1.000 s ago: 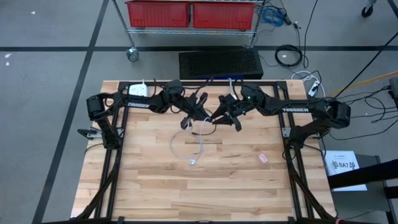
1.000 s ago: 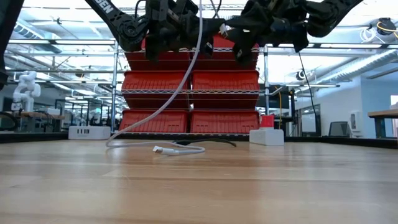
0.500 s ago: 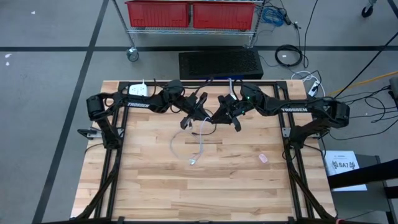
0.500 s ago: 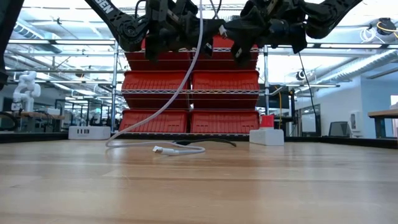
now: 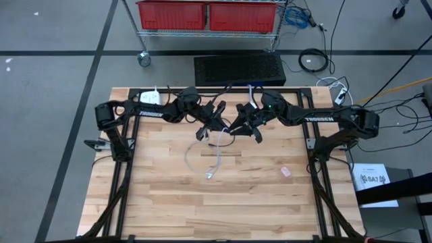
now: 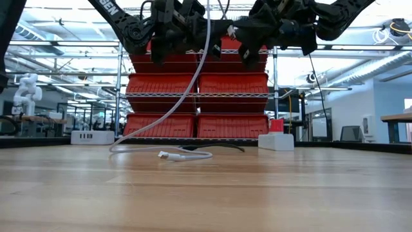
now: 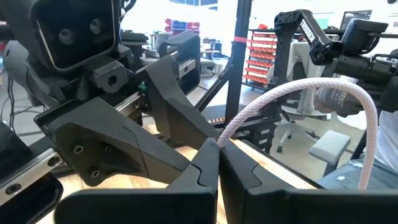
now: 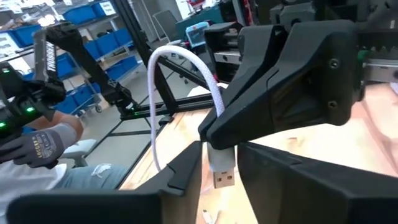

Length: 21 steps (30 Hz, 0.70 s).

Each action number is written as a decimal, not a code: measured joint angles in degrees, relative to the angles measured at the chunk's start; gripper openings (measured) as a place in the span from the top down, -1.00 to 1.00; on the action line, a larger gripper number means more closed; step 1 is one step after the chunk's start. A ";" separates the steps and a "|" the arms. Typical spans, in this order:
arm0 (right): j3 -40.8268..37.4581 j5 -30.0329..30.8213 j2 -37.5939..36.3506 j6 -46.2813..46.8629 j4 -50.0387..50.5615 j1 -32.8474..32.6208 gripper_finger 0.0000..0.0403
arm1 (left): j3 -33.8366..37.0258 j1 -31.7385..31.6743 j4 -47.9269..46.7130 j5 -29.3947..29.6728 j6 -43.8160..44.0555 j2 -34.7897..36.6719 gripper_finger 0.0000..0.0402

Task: Insert USB
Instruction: Insert the purple charger cable into the red charger adapter

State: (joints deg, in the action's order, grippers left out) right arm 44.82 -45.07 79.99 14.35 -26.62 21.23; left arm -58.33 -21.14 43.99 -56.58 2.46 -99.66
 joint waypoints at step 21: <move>2.70 -6.24 5.17 3.01 -5.10 -1.06 0.54 | 0.00 0.68 3.24 -1.22 0.24 -0.09 0.99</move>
State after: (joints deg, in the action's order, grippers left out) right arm 47.52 -51.31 85.15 17.36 -31.73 20.17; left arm -58.33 -20.47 47.23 -57.80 2.70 -99.74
